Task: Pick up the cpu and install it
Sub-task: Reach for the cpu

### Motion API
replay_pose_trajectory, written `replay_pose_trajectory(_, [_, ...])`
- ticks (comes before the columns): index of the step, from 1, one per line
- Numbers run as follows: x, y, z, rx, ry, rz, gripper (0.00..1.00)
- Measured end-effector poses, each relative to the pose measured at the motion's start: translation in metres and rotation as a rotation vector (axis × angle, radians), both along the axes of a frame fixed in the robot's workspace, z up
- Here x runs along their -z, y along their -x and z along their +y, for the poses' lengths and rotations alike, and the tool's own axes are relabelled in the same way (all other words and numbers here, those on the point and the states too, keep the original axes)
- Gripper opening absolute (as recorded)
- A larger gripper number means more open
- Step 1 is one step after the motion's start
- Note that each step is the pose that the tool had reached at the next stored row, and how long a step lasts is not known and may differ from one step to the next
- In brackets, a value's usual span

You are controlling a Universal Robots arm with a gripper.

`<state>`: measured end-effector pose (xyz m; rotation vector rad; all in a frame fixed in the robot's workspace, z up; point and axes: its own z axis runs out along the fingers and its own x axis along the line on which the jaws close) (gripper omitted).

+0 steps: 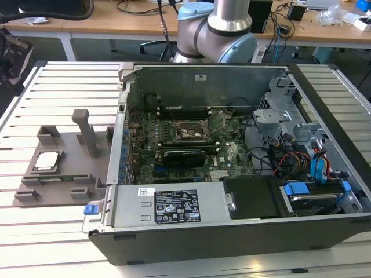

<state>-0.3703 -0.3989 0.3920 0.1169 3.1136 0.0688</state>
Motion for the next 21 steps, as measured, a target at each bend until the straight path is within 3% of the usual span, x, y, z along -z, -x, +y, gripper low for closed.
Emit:
replay_pose_trajectory(9, [0.0001,0.0156,0.0,0.0,-0.0001,0.0,0.11])
replay_pose_trajectory(21, [0.0001,0.0171,0.0,0.0,0.0,0.0001,0.11])
